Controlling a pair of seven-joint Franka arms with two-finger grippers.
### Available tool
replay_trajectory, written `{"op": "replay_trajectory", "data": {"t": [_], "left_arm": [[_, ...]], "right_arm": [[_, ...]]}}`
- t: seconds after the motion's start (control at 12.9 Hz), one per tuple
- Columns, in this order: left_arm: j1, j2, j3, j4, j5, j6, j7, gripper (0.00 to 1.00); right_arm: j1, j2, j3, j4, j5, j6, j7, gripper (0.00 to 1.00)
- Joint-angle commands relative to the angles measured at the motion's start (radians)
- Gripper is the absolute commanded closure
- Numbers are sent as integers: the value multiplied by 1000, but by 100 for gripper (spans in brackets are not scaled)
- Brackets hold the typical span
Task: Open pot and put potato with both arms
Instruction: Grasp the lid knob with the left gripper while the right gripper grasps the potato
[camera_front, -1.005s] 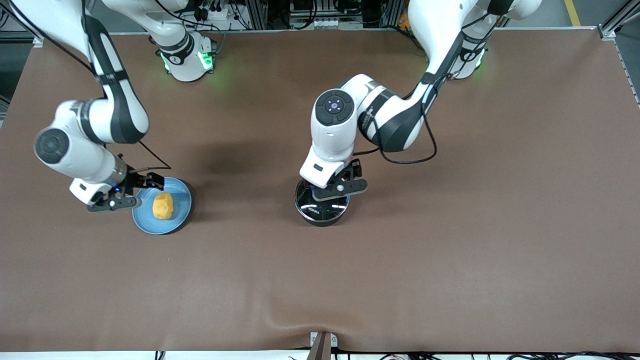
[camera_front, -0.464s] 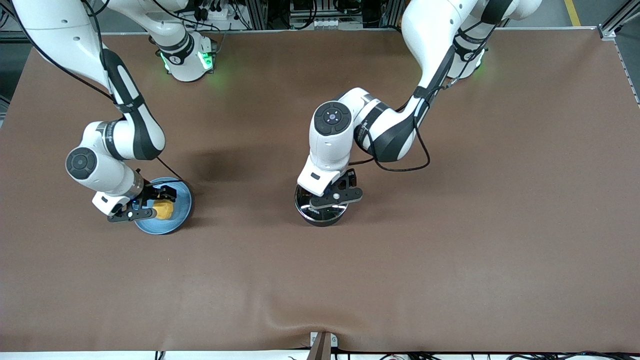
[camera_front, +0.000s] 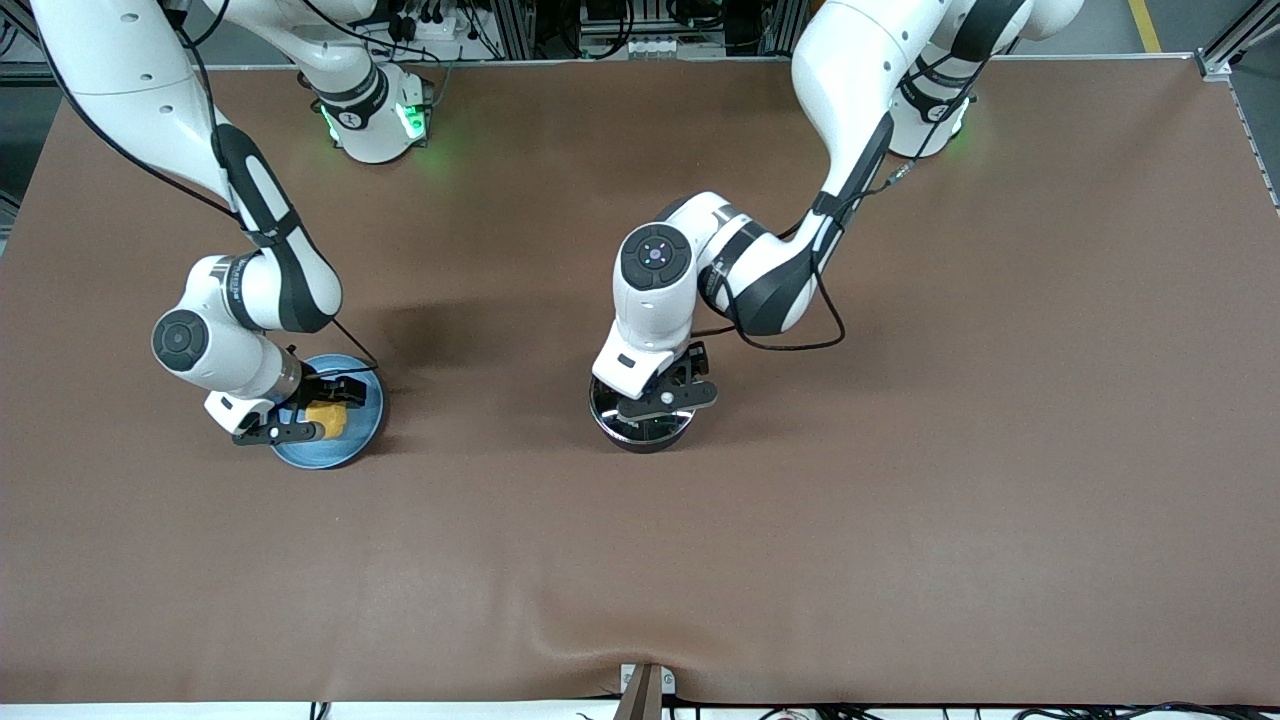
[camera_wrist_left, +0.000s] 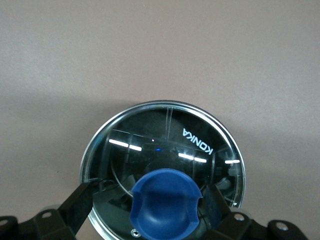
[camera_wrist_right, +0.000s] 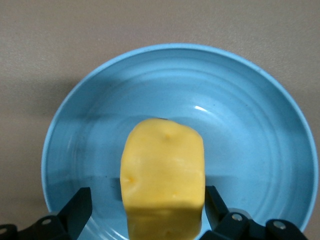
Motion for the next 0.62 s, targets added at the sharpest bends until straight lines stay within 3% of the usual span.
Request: {"op": "replay_trajectory", "data": {"t": [0.0,0.08,0.15,0.39,0.46,0.54], "left_arm": [[-6,25,0,31,-13,12,-4,0],[-6,26,-5,31,-13,14,-4,0],[-6,29,-6,31,-13,14,-4,0],[-6,31,-14,31,-13,14,-2,0],[-6,31,-14,31,-13,14,-2,0],[-6,32,-14,30,-13,14,-2,0]], "right_arm": [[0,3,2,9,24,6,0,0],[-2,3,2,10,24,8,0,4],[-3,3,2,10,24,20,0,21],[-8,-2,2,9,24,27,1,83],[-11,-6,2,9,24,24,1,96],[-12,-16,2,9,24,17,-5,100]]}}
